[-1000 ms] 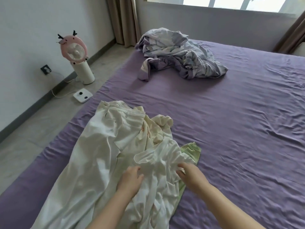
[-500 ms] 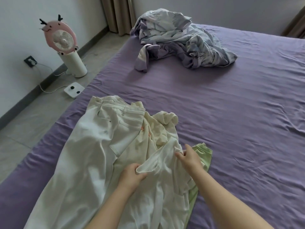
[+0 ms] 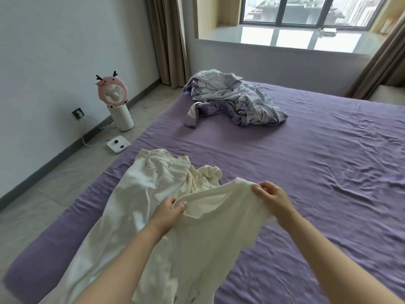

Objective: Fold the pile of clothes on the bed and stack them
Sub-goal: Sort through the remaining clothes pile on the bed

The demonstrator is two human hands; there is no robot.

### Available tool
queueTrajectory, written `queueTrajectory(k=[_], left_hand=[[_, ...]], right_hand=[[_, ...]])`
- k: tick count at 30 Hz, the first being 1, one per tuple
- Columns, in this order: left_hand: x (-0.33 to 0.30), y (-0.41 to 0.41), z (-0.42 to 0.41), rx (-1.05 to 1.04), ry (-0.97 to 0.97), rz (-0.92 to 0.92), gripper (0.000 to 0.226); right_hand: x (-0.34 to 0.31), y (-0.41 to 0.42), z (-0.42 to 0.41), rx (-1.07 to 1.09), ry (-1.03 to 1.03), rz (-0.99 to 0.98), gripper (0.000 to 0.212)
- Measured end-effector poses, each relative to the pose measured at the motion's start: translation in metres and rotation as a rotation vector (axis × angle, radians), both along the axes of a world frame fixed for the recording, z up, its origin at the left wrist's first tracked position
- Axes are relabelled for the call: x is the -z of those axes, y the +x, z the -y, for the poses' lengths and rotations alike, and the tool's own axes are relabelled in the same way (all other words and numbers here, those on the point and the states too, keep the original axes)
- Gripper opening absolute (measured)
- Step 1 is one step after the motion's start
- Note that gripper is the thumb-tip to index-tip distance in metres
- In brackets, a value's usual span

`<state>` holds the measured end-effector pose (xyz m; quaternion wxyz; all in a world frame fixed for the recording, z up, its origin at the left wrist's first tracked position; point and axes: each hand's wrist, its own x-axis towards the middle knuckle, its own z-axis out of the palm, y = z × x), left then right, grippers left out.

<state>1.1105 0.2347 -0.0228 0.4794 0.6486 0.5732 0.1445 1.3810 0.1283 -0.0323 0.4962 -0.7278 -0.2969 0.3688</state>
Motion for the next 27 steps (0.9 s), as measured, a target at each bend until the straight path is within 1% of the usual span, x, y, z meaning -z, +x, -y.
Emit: queueTrajectory(k=[4, 6, 9, 12, 14, 17, 19, 20, 22, 24, 25, 27], left_hand=[[-0.065, 0.005, 0.042, -0.047, 0.035, 0.181, 0.003], [-0.098, 0.010, 0.066, -0.017, 0.084, 0.231, 0.007], [-0.145, 0.015, 0.102, 0.054, 0.121, 0.288, 0.005], [-0.187, 0.020, 0.134, 0.137, 0.193, 0.297, 0.022], [-0.209, 0.027, 0.154, 0.167, 0.278, 0.285, 0.027], [-0.231, 0.042, 0.184, 0.217, 0.403, 0.282, 0.031], [-0.241, 0.054, 0.203, 0.256, 0.474, 0.265, 0.031], [-0.245, 0.059, 0.211, 0.275, 0.508, 0.249, 0.032], [-0.251, 0.066, 0.224, 0.309, 0.557, 0.218, 0.036], [-0.253, 0.072, 0.234, 0.353, 0.573, 0.204, 0.041], [-0.254, 0.075, 0.238, 0.381, 0.561, 0.202, 0.043], [-0.256, 0.080, 0.245, 0.466, 0.476, 0.193, 0.043]], right_hand=[[-0.073, 0.016, 0.059, -0.006, 0.066, -0.016, 0.005], [-0.112, 0.025, 0.091, -0.037, 0.085, -0.009, 0.007], [-0.164, 0.042, 0.138, -0.125, 0.057, 0.095, 0.008], [-0.207, 0.060, 0.184, -0.147, 0.081, 0.176, 0.007], [-0.229, 0.069, 0.212, -0.136, 0.111, 0.233, 0.005], [-0.256, 0.079, 0.246, -0.092, 0.162, 0.329, 0.006], [-0.269, 0.085, 0.266, -0.118, 0.143, 0.371, 0.004], [-0.275, 0.088, 0.277, -0.143, 0.109, 0.390, 0.010], [-0.283, 0.094, 0.298, -0.186, 0.007, 0.416, 0.030], [-0.287, 0.100, 0.321, -0.192, -0.062, 0.400, 0.043], [-0.287, 0.102, 0.332, -0.189, -0.069, 0.389, 0.043], [-0.286, 0.104, 0.353, -0.187, -0.042, 0.376, 0.034]])
